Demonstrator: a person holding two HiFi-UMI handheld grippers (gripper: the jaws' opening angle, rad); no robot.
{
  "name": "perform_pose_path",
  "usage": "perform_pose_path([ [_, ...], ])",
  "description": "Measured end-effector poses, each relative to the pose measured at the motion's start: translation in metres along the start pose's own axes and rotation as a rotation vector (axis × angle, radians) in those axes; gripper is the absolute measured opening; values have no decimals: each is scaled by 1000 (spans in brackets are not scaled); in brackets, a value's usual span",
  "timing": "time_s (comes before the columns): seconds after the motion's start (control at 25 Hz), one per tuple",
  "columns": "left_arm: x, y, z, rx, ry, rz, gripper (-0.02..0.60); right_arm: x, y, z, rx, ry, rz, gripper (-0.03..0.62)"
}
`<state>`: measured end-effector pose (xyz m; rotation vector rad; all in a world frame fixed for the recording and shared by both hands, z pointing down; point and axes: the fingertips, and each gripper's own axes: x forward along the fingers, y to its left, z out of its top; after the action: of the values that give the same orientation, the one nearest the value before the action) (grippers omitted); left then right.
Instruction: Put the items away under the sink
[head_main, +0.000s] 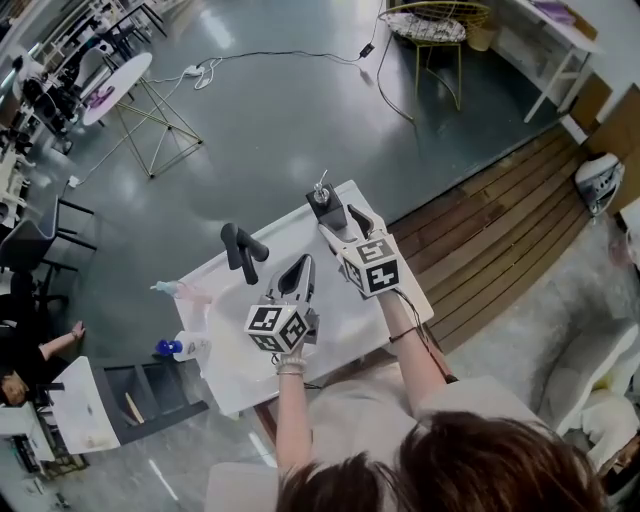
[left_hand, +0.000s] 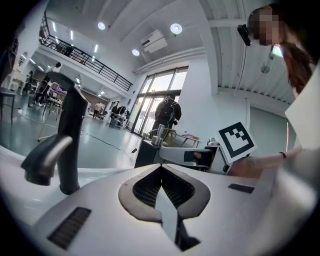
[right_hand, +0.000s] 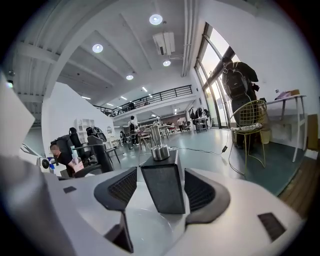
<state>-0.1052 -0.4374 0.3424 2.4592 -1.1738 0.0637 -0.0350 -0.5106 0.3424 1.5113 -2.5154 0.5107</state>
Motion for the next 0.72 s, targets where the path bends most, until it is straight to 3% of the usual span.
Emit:
perform_pose_path([
  [0.24, 1, 6, -2, -2, 9, -4, 0, 16, 0, -4, -28, 6, -67, 334],
  [0.72, 6, 14, 1, 3, 18, -8, 0, 37, -5, -9, -25, -2, -144, 347],
])
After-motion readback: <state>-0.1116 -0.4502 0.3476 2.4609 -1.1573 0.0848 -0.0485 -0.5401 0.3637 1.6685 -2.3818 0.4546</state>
